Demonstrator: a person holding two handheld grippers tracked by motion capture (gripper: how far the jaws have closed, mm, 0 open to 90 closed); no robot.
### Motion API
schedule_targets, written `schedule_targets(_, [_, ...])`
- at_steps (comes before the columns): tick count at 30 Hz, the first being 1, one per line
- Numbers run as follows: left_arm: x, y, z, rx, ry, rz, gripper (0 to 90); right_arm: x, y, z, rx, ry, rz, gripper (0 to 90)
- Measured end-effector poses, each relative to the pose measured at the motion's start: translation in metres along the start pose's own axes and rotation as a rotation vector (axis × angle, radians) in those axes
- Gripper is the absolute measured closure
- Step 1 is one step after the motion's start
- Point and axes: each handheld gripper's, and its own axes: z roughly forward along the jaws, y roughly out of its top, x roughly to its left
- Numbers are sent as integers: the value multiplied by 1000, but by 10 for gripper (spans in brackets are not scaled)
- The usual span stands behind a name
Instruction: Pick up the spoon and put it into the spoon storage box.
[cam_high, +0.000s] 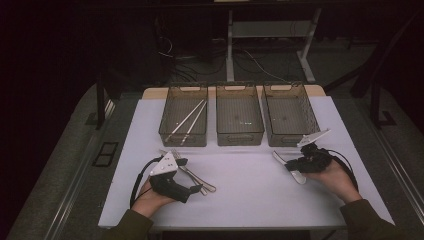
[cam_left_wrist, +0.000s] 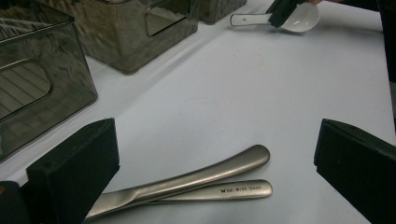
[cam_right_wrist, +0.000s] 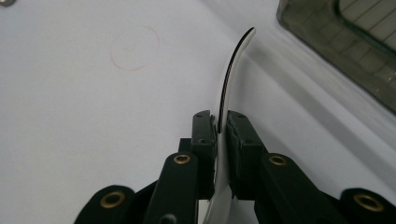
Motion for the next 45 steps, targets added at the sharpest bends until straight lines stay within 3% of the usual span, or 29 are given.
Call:
schedule_targets(21, [-1, 1, -1, -8, -5, 2, 0, 10, 32, -30, -127, 28, 0, 818])
schedule_targets(38, [-1, 2, -3, -17, -9, 5, 0, 11, 77, -32, -195, 9, 2, 818])
schedule_targets(45, [-1, 2, -4, -16, -4, 5, 0, 7, 100, -25, -209, -1, 5, 818])
